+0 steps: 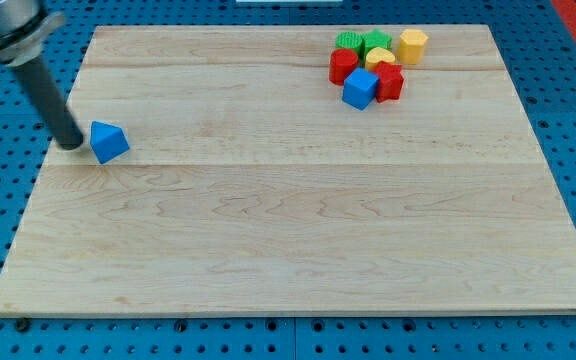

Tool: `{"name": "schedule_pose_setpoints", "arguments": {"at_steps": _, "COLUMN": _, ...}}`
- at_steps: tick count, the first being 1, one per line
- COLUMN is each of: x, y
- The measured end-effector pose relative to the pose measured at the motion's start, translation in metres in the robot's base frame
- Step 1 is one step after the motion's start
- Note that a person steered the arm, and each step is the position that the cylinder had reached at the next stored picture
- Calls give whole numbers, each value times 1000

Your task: Slide the blue triangle closer to the red circle

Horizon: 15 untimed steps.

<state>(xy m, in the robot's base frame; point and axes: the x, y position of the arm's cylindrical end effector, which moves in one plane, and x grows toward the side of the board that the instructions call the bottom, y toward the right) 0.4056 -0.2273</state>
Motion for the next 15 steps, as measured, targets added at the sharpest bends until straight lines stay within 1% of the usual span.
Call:
{"name": "schedule_pose_setpoints", "arguments": {"at_steps": 1, "x": -9, "y": 116}}
{"name": "schedule_pose_setpoints", "arguments": {"at_steps": 2, "x": -5, "y": 134}}
{"name": "schedule_pose_setpoints", "arguments": {"at_steps": 3, "x": 19, "y": 96}}
{"name": "schedule_pose_setpoints", "arguments": {"at_steps": 4, "x": 43, "y": 121}}
{"name": "schedule_pose_setpoints", "arguments": {"at_steps": 5, "x": -18, "y": 156}}
{"name": "schedule_pose_setpoints", "arguments": {"at_steps": 6, "x": -64, "y": 201}}
{"name": "schedule_pose_setpoints", "arguments": {"at_steps": 7, "x": -65, "y": 187}}
{"name": "schedule_pose_setpoints", "arguments": {"at_steps": 8, "x": -58, "y": 94}}
{"name": "schedule_pose_setpoints", "arguments": {"at_steps": 9, "x": 8, "y": 115}}
{"name": "schedule_pose_setpoints", "arguments": {"at_steps": 10, "x": -12, "y": 199}}
{"name": "schedule_pose_setpoints", "arguments": {"at_steps": 11, "x": -67, "y": 218}}
{"name": "schedule_pose_setpoints", "arguments": {"at_steps": 12, "x": -74, "y": 251}}
{"name": "schedule_pose_setpoints", "arguments": {"at_steps": 13, "x": -81, "y": 248}}
{"name": "schedule_pose_setpoints", "arguments": {"at_steps": 14, "x": -83, "y": 214}}
{"name": "schedule_pose_setpoints", "arguments": {"at_steps": 15, "x": -105, "y": 229}}
